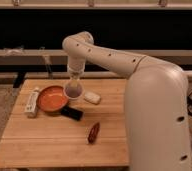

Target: Place the ceramic cup in the ceramic bowl

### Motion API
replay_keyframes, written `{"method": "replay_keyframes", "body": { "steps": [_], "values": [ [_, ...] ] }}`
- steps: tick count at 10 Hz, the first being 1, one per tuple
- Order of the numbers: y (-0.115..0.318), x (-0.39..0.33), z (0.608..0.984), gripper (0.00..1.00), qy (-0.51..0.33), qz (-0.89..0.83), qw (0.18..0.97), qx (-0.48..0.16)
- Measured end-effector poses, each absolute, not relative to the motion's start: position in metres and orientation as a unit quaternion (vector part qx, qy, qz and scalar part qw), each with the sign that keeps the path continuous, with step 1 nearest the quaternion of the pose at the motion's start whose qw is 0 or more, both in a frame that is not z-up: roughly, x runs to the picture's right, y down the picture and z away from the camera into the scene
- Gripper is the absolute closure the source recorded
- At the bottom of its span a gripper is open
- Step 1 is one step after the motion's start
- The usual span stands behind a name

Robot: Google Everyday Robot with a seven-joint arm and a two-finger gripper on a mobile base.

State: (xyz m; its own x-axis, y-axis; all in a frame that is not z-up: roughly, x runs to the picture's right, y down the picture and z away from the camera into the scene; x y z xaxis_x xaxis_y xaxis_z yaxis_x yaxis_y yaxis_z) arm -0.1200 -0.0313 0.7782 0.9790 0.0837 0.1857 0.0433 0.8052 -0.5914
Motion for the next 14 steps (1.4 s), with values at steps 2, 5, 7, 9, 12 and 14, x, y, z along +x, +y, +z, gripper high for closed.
{"method": "replay_keyframes", "body": {
  "steps": [2,5,7,9,12,14],
  "values": [
    [-0.038,-0.139,0.780,1.00,-0.111,-0.016,0.945,-0.309],
    [-0.039,-0.184,0.781,1.00,-0.132,-0.059,0.940,-0.308],
    [-0.035,-0.203,0.786,0.95,-0.138,-0.077,0.937,-0.311],
    [-0.030,-0.216,0.795,0.78,-0.141,-0.088,0.935,-0.313],
    [-0.020,-0.237,0.818,0.48,-0.140,-0.097,0.930,-0.324],
    [-0.014,-0.245,0.836,0.26,-0.136,-0.100,0.928,-0.334]
  ]
}}
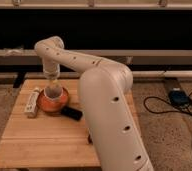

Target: Place the ceramic cup in the ceramic bowl

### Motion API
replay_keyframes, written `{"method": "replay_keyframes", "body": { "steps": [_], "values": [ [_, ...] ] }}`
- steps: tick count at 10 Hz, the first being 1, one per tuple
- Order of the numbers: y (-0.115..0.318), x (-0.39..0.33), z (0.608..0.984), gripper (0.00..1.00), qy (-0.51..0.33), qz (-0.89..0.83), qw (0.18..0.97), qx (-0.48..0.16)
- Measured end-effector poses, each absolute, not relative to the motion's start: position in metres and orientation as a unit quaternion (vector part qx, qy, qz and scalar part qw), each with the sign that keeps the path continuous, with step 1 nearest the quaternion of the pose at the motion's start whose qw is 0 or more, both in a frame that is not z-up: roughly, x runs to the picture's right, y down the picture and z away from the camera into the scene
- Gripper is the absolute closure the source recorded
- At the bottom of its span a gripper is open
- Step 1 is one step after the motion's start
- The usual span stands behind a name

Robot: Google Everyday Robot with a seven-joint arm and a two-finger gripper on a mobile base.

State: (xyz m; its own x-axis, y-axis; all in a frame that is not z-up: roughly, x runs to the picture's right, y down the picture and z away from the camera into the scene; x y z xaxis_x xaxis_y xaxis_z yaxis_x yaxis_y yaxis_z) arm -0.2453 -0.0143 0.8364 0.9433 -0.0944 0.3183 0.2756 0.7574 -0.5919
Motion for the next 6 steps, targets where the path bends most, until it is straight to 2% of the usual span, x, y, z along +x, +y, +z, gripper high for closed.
{"method": "replay_keyframes", "body": {
  "steps": [1,6],
  "values": [
    [-0.013,-0.248,0.841,0.21,-0.136,-0.099,0.926,-0.337],
    [0.001,-0.248,0.866,0.20,-0.133,-0.102,0.919,-0.356]
  ]
}}
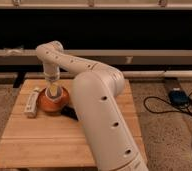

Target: Place the ceramic cup in the ceramic bowl

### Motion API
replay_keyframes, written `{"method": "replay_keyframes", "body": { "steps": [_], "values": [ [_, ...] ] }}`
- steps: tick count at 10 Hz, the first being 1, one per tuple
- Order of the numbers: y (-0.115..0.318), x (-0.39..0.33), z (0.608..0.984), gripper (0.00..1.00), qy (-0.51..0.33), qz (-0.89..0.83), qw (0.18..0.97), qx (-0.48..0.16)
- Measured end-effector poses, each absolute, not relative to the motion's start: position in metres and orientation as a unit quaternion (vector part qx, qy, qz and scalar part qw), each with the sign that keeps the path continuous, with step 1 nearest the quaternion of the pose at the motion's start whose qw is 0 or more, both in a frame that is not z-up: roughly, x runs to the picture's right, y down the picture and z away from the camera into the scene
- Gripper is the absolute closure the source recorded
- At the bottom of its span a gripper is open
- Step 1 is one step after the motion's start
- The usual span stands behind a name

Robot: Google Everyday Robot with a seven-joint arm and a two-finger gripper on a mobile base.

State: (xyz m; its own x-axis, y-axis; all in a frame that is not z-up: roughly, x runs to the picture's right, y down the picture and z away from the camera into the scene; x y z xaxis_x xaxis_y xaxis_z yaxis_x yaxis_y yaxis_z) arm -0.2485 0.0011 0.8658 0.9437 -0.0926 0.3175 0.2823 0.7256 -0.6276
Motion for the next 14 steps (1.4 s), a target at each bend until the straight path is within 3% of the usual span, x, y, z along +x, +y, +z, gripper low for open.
{"method": "replay_keyframes", "body": {
  "steps": [5,11,14],
  "values": [
    [-0.008,-0.244,0.868,0.20,-0.145,-0.085,0.924,-0.345],
    [-0.083,-0.211,0.810,0.20,-0.218,-0.021,0.941,-0.259],
    [-0.091,-0.198,0.798,0.20,-0.231,-0.014,0.941,-0.246]
  ]
}}
